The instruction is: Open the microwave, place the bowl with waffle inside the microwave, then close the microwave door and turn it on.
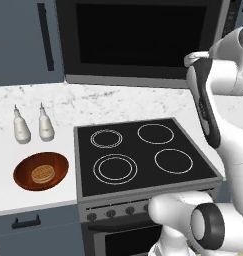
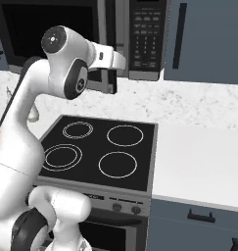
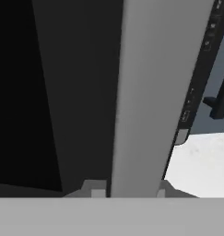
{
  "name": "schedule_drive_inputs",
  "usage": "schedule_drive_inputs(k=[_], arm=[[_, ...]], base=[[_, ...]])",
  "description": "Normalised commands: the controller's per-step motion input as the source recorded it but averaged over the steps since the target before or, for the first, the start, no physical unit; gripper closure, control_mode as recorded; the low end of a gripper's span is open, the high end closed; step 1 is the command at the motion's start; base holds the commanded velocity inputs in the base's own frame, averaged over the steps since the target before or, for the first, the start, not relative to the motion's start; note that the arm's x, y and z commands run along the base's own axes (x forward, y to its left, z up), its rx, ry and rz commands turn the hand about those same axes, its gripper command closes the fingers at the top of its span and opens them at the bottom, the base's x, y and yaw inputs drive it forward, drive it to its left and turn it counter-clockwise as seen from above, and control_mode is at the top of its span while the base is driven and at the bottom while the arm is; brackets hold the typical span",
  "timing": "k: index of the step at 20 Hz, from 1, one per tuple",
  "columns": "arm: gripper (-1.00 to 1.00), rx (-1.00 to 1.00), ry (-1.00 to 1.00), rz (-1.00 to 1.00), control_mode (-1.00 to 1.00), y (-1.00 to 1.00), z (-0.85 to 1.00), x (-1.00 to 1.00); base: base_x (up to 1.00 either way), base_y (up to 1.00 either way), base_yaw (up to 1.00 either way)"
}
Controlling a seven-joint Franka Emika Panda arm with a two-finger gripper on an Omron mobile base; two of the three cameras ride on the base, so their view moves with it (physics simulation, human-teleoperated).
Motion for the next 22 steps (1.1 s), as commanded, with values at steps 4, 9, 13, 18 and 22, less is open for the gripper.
schedule_drive_inputs(k=[4, 9, 13, 18, 22], arm=[[1.0, -0.03, -0.05, -0.32, -1.0, 0.42, 0.28, -1.0], [1.0, -0.11, -0.03, -0.3, -1.0, 0.61, 0.31, -1.0], [1.0, -0.14, -0.15, -0.26, -1.0, 0.73, 0.23, -1.0], [1.0, -0.13, -0.28, -0.14, -1.0, 0.62, 0.03, -0.99], [1.0, -0.1, -0.24, -0.09, -1.0, 0.6, 0.0, -0.9]], base=[[0.0, 0.0, 0.0], [0.0, 0.0, 0.0], [0.0, 0.0, 0.0], [0.0, 0.0, 0.0], [0.0, 0.0, 0.0]])
